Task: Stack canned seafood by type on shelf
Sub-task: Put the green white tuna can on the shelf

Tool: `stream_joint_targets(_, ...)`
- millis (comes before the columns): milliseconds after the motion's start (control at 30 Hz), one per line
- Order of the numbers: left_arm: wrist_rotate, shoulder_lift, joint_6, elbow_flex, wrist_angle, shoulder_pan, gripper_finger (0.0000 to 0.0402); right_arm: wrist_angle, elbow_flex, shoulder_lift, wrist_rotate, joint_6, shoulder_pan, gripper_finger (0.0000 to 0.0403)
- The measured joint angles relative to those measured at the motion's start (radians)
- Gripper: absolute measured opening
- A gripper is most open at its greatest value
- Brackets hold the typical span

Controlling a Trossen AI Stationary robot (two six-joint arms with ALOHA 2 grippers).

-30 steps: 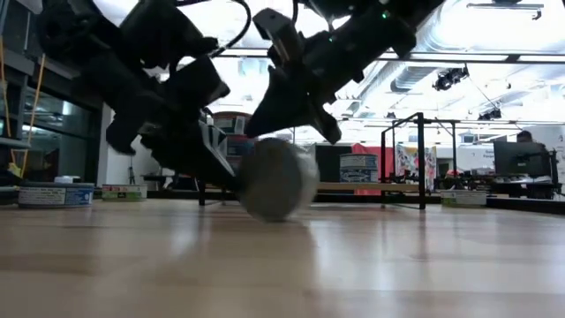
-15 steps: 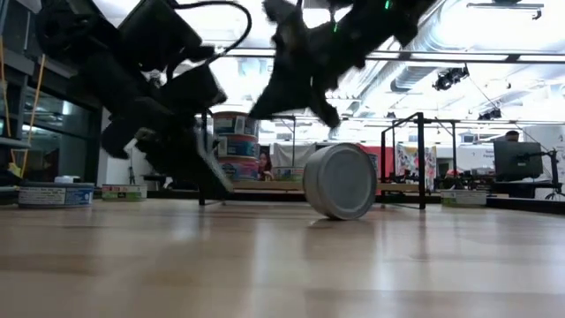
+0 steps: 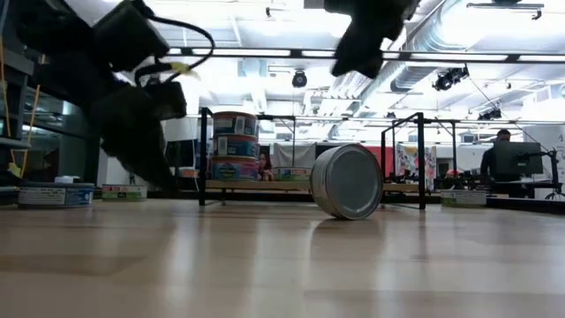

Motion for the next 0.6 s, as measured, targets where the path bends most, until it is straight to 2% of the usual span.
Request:
stream_joint_targets(100, 0.0, -0.074, -0.079, -0.028, -0.01, -0.003, 0.0, -0.105, 0.04, 0.044, -0.003, -0.149, 0.018, 0.0179)
stream_joint_targets(167, 0.001, -0.104, -0.106, -0.029, -0.006, -0.003, 0.0, -0.172, 0.06, 0.087, 0.04, -0.237, 0.02, 0.0218)
stream_joint_targets(267, 0.0, -0.128, -0.132, -0.028, 0.017, -0.003, 0.0, -0.175, 0.086, 0.144, 0.072, -0.332, 0.01, 0.0258)
stream_joint_targets(367, -0.001, -0.131, -0.156, -0.032, 0.02, -0.003, 0.0, -0.175, 0.11, 0.205, 0.067, -0.403, -0.001, 0.0273)
stream_joint_targets(600, 0.003, -0.13, -0.21, -0.03, 0.029, -0.014, 0.0, -0.185, 0.137, 0.298, 0.044, -0.519, -0.001, 0.0275)
